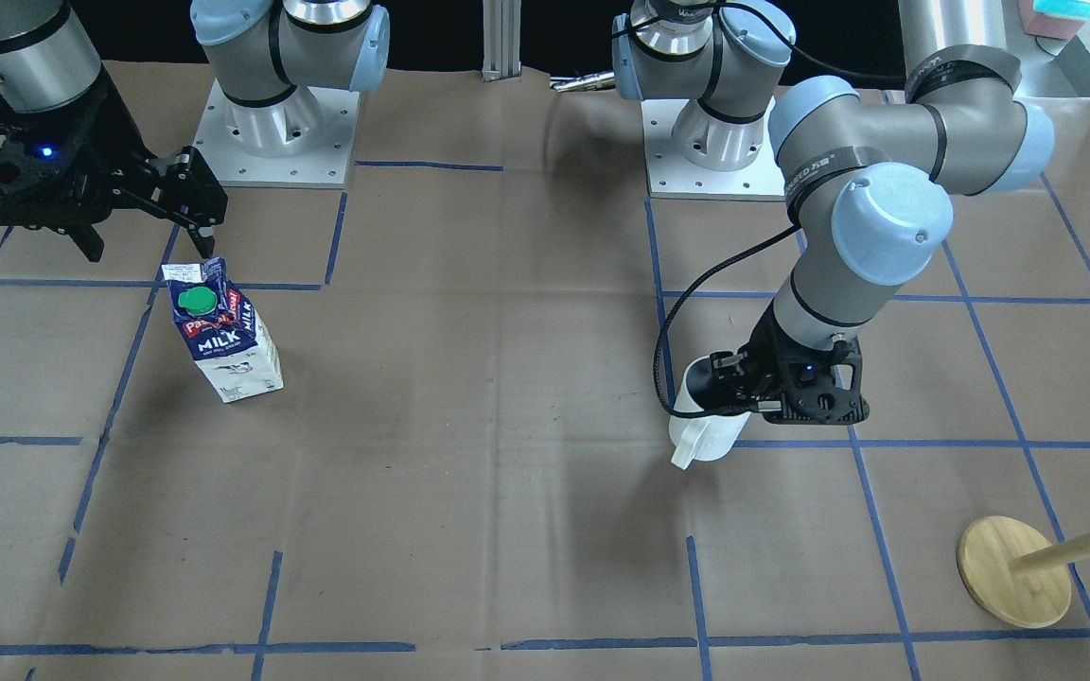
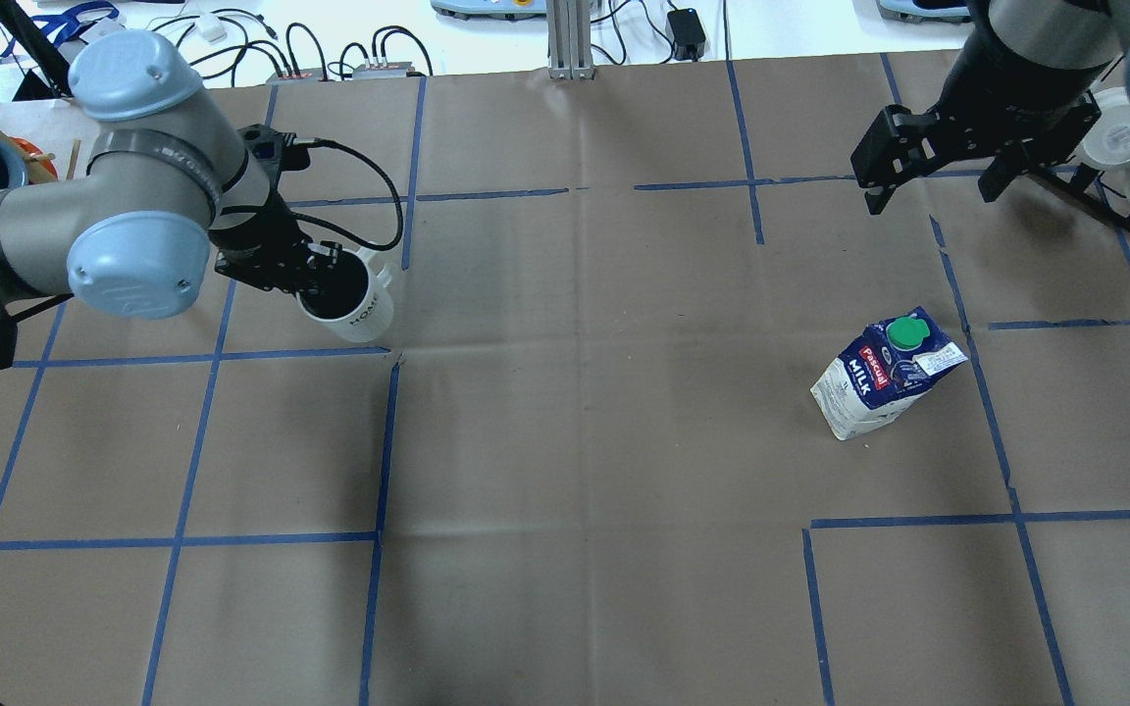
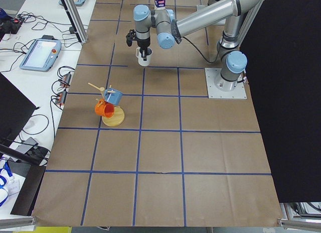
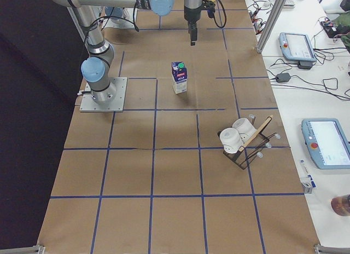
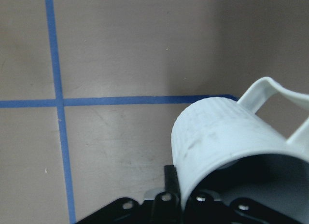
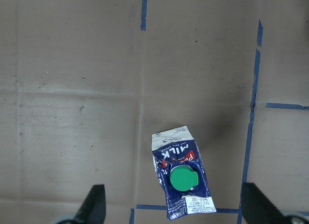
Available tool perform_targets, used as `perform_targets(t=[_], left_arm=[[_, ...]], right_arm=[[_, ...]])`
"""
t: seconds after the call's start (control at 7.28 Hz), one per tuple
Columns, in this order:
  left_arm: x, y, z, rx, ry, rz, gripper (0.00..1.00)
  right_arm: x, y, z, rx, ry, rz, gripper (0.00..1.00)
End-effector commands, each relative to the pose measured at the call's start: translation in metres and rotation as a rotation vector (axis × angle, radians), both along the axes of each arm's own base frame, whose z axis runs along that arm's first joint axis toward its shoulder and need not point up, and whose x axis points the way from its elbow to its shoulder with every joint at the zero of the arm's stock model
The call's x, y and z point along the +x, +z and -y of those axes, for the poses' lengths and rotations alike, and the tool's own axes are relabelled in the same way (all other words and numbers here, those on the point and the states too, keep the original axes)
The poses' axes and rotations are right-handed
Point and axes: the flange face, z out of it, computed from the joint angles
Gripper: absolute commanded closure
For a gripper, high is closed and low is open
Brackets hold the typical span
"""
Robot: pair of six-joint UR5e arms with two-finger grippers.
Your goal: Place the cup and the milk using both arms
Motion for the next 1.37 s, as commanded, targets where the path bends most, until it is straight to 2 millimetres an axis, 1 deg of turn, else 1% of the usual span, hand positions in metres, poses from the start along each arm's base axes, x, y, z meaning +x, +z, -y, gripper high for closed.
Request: perform_targets(t=[0.0, 0.14, 0.27, 0.41, 0.55, 0.69, 0.82, 0.96, 1.1, 1.24], left_arm=[[-0.061, -0.007, 0.048, -0.018, -0.005, -0.007, 1.0], [-0.085, -0.018, 0.068, 0.004, -0.003, -0.007, 1.0], [-0.115, -0.024, 0.082, -0.004, -0.011, -0.01, 1.0], [-0.134, -0.037, 0.085, 0.016, -0.016, -0.055, 1.0], [-0.139, -0.057, 0.09, 0.035, 0.039, -0.06, 1.0], [-0.142, -0.058, 0.098, 0.02, 0.055, -0.058, 1.0], [-0.145, -0.062, 0.1, 0.022, 0.05, -0.051, 1.0], [-0.158, -0.072, 0.099, 0.033, 0.051, -0.047, 1.0], [-0.164, -0.069, 0.101, 0.023, 0.055, -0.046, 1.0], [-0.167, -0.063, 0.103, 0.015, 0.05, -0.046, 1.0]], right_arm=[[0.0, -0.013, -0.003, 0.028, 0.003, 0.004, 0.0], [0.001, -0.044, -0.008, 0.089, 0.006, 0.01, 0.0], [-0.002, -0.064, -0.014, 0.114, 0.006, 0.011, 0.0], [0.001, -0.047, -0.022, 0.075, -0.002, 0.009, 0.0], [0.001, -0.045, -0.022, 0.071, -0.002, 0.008, 0.0], [0.001, -0.044, -0.022, 0.068, -0.003, 0.008, 0.0], [0.001, -0.04, -0.022, 0.061, -0.005, 0.007, 0.0], [0.001, -0.029, -0.017, 0.04, -0.014, 0.003, 0.0], [0.0, -0.02, -0.012, 0.036, -0.028, 0.001, 0.0], [0.0, -0.02, -0.012, 0.038, -0.028, 0.001, 0.0]])
